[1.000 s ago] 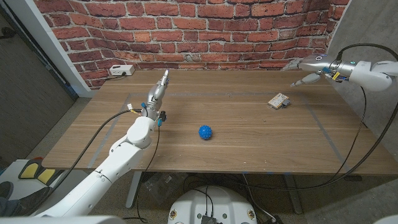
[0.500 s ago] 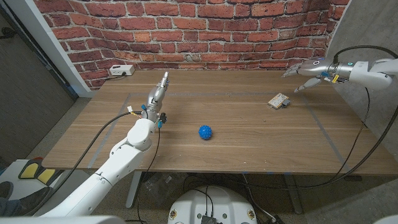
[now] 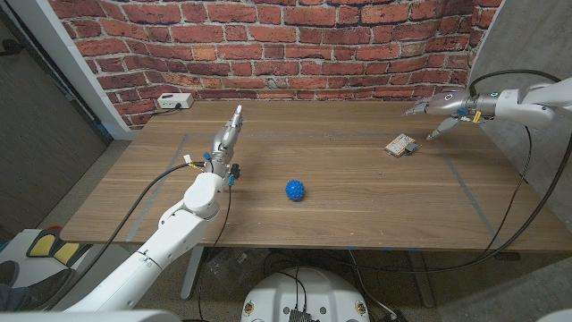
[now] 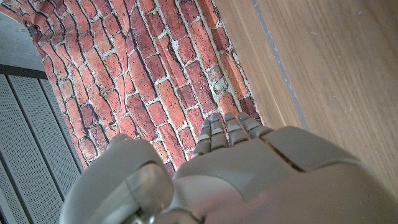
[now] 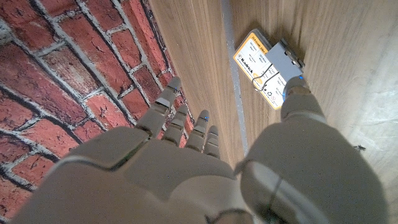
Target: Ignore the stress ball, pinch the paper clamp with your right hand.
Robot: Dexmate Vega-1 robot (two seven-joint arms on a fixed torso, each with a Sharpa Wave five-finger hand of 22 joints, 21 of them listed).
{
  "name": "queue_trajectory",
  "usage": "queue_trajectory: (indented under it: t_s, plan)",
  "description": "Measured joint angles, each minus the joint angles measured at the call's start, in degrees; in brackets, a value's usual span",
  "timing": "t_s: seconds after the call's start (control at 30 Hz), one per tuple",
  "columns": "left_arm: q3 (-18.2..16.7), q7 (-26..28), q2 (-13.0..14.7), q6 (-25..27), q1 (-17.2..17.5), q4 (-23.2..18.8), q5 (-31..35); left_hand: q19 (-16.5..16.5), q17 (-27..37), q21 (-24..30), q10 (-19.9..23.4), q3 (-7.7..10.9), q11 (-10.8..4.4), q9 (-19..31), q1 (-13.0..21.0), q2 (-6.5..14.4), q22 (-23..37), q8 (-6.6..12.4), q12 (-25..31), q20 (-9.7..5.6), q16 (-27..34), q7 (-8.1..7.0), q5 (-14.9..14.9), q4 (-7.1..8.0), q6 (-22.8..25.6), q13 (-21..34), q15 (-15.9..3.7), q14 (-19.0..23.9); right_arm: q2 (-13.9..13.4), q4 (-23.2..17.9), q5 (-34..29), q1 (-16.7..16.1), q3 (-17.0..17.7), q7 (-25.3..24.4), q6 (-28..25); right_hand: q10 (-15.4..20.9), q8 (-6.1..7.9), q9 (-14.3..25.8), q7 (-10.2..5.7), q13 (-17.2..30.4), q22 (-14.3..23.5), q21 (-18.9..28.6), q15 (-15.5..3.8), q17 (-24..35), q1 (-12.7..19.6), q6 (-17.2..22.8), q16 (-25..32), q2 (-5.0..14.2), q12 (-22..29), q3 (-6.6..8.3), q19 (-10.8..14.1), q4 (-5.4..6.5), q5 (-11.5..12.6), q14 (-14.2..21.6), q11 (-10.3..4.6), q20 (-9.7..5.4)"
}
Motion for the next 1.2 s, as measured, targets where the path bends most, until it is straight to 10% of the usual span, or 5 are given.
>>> queue_trajectory:
  t_s: [1.2]
  plan:
    - [0.17,0.03,-0.25,0.6,-0.64,0.49,-0.29,0.0,0.0,-0.43,0.21,-0.22,0.21,0.0,0.0,0.0,0.0,-0.23,0.0,0.0,0.0,0.0,0.0,0.24,0.0,0.29,0.0,0.0,4.26,7.94,-1.92,7.14,-10.06,-0.75,2.66,1.67,1.76,0.26,-0.77,0.0,0.0,0.66,-0.82,-0.01,-0.21,3.47,1.1,-0.21,1.08,-0.75,2.56,0.45,1.06,3.08,-0.21,0.07]
